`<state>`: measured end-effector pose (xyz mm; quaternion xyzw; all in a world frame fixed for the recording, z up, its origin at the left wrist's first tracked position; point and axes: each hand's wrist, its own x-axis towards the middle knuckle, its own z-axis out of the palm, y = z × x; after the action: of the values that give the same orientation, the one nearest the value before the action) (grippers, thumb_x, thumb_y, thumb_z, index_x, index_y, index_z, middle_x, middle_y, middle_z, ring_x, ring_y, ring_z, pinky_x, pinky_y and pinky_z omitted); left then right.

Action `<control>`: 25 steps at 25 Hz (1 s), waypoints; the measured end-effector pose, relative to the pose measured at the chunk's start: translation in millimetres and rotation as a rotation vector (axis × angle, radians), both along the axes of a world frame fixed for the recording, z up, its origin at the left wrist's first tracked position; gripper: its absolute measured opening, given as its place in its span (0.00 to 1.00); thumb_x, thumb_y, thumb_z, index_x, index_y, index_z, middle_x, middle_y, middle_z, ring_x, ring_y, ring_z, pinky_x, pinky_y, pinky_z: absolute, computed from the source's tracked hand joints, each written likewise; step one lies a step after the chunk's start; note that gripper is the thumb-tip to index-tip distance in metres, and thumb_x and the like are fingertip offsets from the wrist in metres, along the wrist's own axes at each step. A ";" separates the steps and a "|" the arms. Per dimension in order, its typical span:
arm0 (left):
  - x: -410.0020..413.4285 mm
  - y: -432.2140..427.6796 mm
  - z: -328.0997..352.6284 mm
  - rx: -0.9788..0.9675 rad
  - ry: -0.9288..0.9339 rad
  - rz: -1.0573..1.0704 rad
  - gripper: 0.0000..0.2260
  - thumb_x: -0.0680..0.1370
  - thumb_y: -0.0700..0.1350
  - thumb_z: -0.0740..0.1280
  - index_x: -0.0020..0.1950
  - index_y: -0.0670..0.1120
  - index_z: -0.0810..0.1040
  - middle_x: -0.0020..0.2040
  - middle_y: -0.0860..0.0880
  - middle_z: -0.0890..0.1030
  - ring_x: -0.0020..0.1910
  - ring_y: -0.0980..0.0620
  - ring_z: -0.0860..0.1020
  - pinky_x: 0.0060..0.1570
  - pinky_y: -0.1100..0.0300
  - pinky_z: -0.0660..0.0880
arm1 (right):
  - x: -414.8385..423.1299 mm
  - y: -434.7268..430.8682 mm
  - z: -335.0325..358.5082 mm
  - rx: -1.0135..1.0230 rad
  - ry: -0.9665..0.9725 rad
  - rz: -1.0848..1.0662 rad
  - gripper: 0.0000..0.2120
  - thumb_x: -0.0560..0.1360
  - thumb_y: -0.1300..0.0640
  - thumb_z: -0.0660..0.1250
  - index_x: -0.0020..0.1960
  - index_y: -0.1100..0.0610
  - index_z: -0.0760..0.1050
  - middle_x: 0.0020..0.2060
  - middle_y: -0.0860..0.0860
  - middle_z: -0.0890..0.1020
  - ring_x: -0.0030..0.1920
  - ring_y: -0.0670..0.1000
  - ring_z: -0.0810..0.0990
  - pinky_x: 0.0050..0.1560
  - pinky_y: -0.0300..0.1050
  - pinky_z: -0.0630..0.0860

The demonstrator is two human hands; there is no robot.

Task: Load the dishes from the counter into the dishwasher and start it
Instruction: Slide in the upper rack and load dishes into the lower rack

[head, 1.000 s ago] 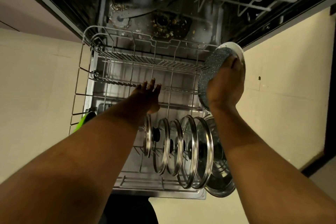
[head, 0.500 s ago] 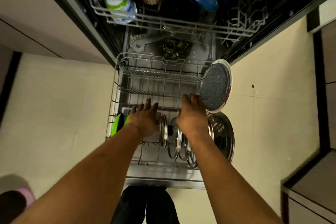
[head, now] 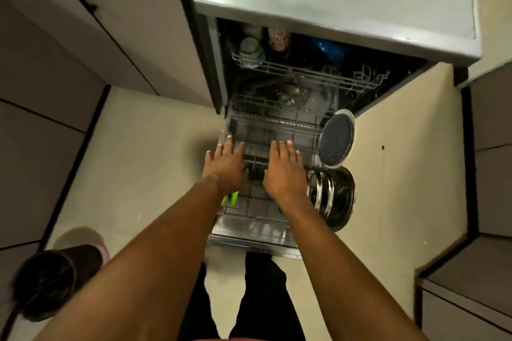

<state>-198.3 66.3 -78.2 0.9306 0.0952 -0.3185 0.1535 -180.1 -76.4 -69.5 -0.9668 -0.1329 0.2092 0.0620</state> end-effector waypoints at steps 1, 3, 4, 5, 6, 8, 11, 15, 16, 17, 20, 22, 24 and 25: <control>-6.0 14.3 11.7 0.000 -0.025 0.010 0.34 0.80 0.53 0.61 0.81 0.49 0.48 0.81 0.44 0.43 0.79 0.41 0.48 0.75 0.41 0.49 | -5.5 13.8 9.6 -0.005 -0.015 0.008 0.34 0.78 0.55 0.62 0.79 0.60 0.49 0.78 0.57 0.54 0.78 0.57 0.48 0.77 0.53 0.47; -20.6 50.5 34.3 0.003 -0.069 0.018 0.34 0.80 0.53 0.61 0.81 0.49 0.48 0.81 0.43 0.43 0.79 0.41 0.48 0.75 0.41 0.49 | -17.2 47.9 30.3 -0.008 -0.052 0.018 0.33 0.79 0.55 0.60 0.78 0.60 0.49 0.78 0.57 0.54 0.78 0.56 0.48 0.77 0.53 0.48; -28.5 68.6 44.3 -0.003 -0.086 0.023 0.34 0.80 0.53 0.61 0.81 0.49 0.48 0.81 0.43 0.43 0.79 0.41 0.48 0.75 0.41 0.48 | -22.2 66.5 40.2 -0.009 -0.070 0.023 0.33 0.79 0.55 0.60 0.78 0.60 0.49 0.78 0.57 0.55 0.78 0.56 0.48 0.77 0.53 0.48; -37.3 87.9 53.9 -0.011 -0.096 0.032 0.34 0.80 0.53 0.61 0.81 0.49 0.47 0.81 0.43 0.42 0.79 0.40 0.48 0.75 0.41 0.48 | -27.5 87.3 49.5 -0.007 -0.089 0.029 0.33 0.79 0.55 0.60 0.78 0.60 0.49 0.78 0.57 0.54 0.78 0.56 0.48 0.77 0.53 0.48; -49.3 114.4 65.9 -0.015 -0.115 0.046 0.34 0.80 0.53 0.61 0.81 0.49 0.47 0.81 0.44 0.42 0.79 0.40 0.47 0.75 0.41 0.47 | -35.6 115.5 61.0 0.000 -0.109 0.036 0.33 0.79 0.55 0.60 0.79 0.60 0.48 0.78 0.57 0.54 0.78 0.56 0.47 0.77 0.53 0.48; -71.8 172.7 87.4 0.011 -0.169 0.080 0.34 0.80 0.52 0.61 0.81 0.50 0.47 0.81 0.44 0.42 0.79 0.41 0.47 0.75 0.41 0.47 | -51.6 179.0 80.5 0.028 -0.149 0.066 0.33 0.80 0.54 0.60 0.79 0.60 0.48 0.78 0.57 0.54 0.78 0.56 0.47 0.77 0.53 0.48; -101.1 266.0 120.0 0.090 -0.228 0.150 0.34 0.80 0.51 0.62 0.81 0.50 0.46 0.81 0.44 0.42 0.79 0.41 0.46 0.75 0.41 0.47 | -70.0 276.6 106.6 0.110 -0.209 0.158 0.32 0.79 0.54 0.60 0.79 0.59 0.50 0.78 0.56 0.55 0.78 0.56 0.48 0.77 0.53 0.48; -107.3 367.1 156.8 0.160 -0.317 0.244 0.33 0.82 0.52 0.60 0.81 0.50 0.46 0.81 0.44 0.41 0.79 0.40 0.46 0.76 0.40 0.47 | -66.1 368.1 141.3 0.187 -0.297 0.281 0.33 0.80 0.53 0.60 0.79 0.58 0.50 0.78 0.56 0.54 0.78 0.55 0.47 0.76 0.51 0.47; -103.6 386.6 165.0 0.162 -0.343 0.266 0.33 0.82 0.52 0.60 0.81 0.50 0.46 0.81 0.44 0.41 0.79 0.40 0.45 0.76 0.40 0.47 | -59.2 384.7 148.9 0.202 -0.314 0.303 0.33 0.80 0.53 0.61 0.79 0.57 0.50 0.78 0.55 0.54 0.78 0.55 0.47 0.76 0.51 0.46; -97.9 403.5 172.2 0.158 -0.364 0.282 0.33 0.82 0.52 0.60 0.81 0.50 0.46 0.81 0.44 0.41 0.79 0.40 0.45 0.76 0.40 0.47 | -49.9 399.1 156.0 0.212 -0.326 0.321 0.33 0.80 0.53 0.62 0.79 0.57 0.50 0.78 0.55 0.54 0.78 0.55 0.47 0.76 0.51 0.47; -75.9 441.7 183.3 0.169 -0.392 0.289 0.33 0.81 0.52 0.61 0.81 0.50 0.46 0.81 0.44 0.41 0.79 0.40 0.45 0.76 0.40 0.46 | -14.2 435.9 167.1 0.213 -0.358 0.348 0.34 0.79 0.52 0.63 0.79 0.57 0.50 0.78 0.56 0.54 0.78 0.55 0.48 0.77 0.52 0.48; -58.8 461.2 184.7 0.190 -0.387 0.277 0.34 0.81 0.52 0.61 0.81 0.51 0.45 0.81 0.44 0.40 0.79 0.40 0.45 0.76 0.40 0.46 | 13.3 456.0 168.6 0.202 -0.375 0.353 0.34 0.79 0.52 0.62 0.79 0.57 0.50 0.78 0.55 0.54 0.78 0.55 0.48 0.77 0.51 0.48; -32.2 485.7 185.0 0.213 -0.381 0.279 0.34 0.81 0.52 0.61 0.81 0.51 0.45 0.81 0.45 0.40 0.79 0.41 0.44 0.76 0.40 0.46 | 47.1 481.1 168.2 0.200 -0.398 0.356 0.33 0.79 0.52 0.62 0.79 0.56 0.51 0.78 0.55 0.55 0.78 0.55 0.48 0.77 0.51 0.48; -16.0 498.1 185.3 0.218 -0.374 0.285 0.34 0.81 0.52 0.61 0.81 0.51 0.45 0.81 0.45 0.39 0.79 0.41 0.44 0.76 0.41 0.46 | 65.3 493.5 167.9 0.206 -0.410 0.360 0.33 0.79 0.52 0.62 0.79 0.56 0.51 0.78 0.55 0.55 0.78 0.55 0.48 0.77 0.51 0.49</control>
<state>-214.3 564.4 107.1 0.9616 0.2291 -0.1037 0.1104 -114.9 417.1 98.4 -0.9384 -0.3327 0.0023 0.0935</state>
